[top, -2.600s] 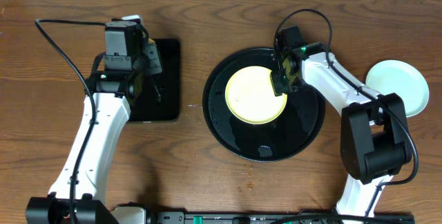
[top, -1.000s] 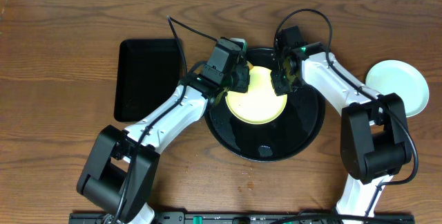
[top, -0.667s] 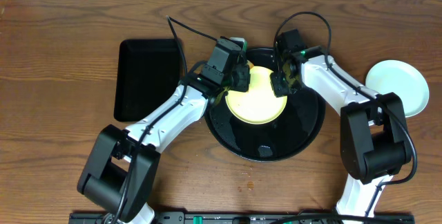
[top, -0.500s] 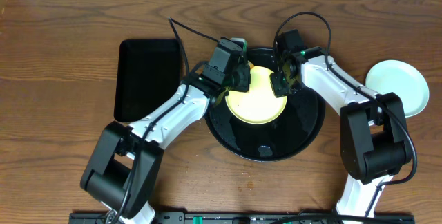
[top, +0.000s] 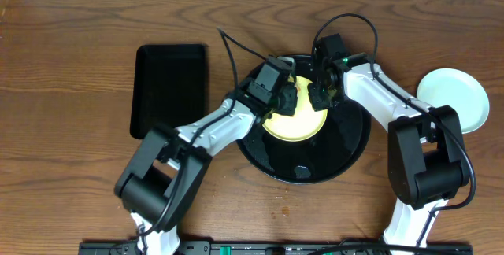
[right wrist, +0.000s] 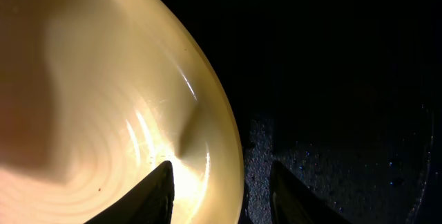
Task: Clean dirty plates on tray and stack at the side
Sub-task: 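Scrub the yellow plate again with the sponge in the left gripper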
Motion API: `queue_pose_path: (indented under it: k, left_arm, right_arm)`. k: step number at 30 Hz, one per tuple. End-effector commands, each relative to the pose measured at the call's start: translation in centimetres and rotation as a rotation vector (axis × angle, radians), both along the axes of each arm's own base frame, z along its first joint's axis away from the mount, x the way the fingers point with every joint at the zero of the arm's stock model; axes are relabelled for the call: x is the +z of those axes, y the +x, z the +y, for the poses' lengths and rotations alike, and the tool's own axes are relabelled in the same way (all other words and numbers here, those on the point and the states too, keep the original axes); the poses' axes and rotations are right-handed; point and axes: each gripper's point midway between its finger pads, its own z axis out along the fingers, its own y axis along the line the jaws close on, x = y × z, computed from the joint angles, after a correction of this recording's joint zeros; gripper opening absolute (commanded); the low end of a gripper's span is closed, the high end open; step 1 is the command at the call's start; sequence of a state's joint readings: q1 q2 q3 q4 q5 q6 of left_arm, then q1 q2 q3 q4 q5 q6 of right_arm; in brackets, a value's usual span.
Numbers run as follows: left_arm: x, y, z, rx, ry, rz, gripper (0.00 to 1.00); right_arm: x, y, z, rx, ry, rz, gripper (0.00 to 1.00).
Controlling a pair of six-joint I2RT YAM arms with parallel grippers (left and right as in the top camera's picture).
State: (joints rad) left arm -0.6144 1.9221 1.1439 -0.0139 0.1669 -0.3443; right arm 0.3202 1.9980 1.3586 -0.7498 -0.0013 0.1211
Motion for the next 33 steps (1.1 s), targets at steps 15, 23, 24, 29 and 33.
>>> queue_pose_path:
  k: [15,23,24,29,33]
  left_arm:
    - [-0.9,-0.4,1.5,-0.015,0.092,0.000,0.08]
    - [-0.1,0.1,1.1,-0.015,0.071,-0.032,0.08]
    - [0.0,0.2,1.0,-0.015,0.069,-0.035,0.08]
    - [0.2,0.2,1.0,-0.015,0.067,-0.039,0.08]
    - [0.3,0.4,1.0,-0.013,0.064,-0.044,0.08]
  right_arm:
    - [-0.3,-0.2,0.3,0.012,0.001,0.008,0.43]
    - [-0.3,-0.2,0.3,0.012,0.001,0.008,0.43]
    - [-0.3,-0.2,0.3,0.012,0.001,0.008,0.43]
    - [-0.3,-0.2,0.4,0.012,0.001,0.007,0.44]
    - [-0.4,-0.2,0.4,0.012,0.003,0.004,0.45]
